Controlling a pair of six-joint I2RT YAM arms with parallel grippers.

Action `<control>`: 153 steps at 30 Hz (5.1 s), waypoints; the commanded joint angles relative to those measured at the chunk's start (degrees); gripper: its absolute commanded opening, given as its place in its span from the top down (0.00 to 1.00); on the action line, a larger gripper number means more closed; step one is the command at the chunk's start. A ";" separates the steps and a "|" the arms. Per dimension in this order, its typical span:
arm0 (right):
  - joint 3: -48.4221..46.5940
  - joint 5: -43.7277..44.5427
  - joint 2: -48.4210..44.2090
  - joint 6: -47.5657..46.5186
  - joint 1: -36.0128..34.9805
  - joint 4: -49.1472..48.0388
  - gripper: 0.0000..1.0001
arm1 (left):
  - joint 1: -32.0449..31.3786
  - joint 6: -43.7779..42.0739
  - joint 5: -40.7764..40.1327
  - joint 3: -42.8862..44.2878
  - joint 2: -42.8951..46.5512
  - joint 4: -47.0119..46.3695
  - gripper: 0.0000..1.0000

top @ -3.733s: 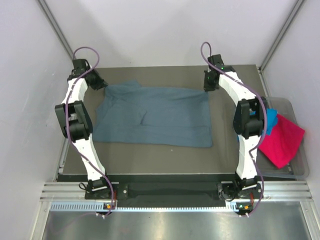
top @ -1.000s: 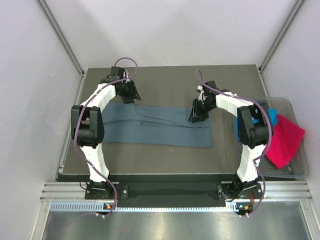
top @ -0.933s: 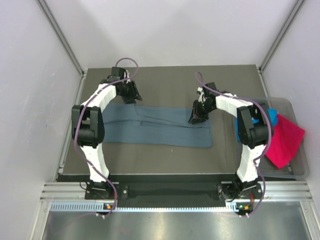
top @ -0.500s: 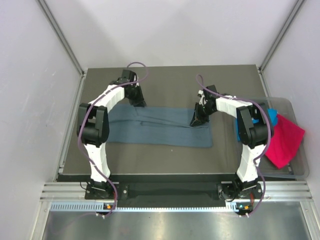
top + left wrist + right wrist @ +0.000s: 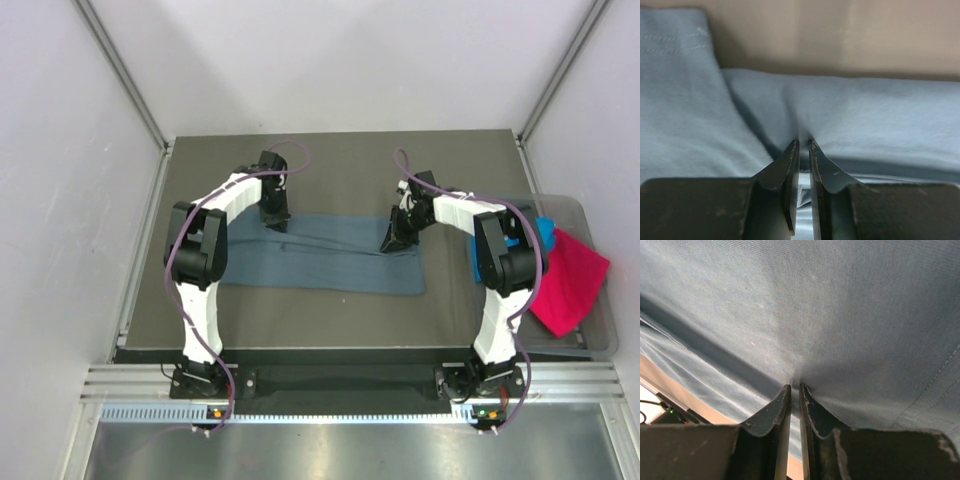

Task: Fold and stack the t-shirts
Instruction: Fold the tshirt

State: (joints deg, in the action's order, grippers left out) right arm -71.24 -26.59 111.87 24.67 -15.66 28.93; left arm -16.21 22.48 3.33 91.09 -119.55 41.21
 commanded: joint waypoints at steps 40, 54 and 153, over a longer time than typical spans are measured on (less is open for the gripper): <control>-13.12 -3.21 1.41 -0.85 -11.66 -12.75 0.47 | 22.25 5.55 -1.53 -15.93 31.03 -3.49 0.33; -43.62 -1.88 25.14 1.34 -23.80 -19.43 0.35 | 41.78 6.08 15.80 -24.29 25.25 -17.21 0.30; -49.16 -16.39 35.95 25.16 -25.03 -28.48 0.63 | 41.43 6.61 20.39 -18.58 14.52 -17.74 0.38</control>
State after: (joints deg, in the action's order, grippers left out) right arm -116.84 -43.00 146.87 47.79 -41.08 4.62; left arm 25.34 27.73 18.44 71.26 -104.53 27.40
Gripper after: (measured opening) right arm 0.365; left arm 0.622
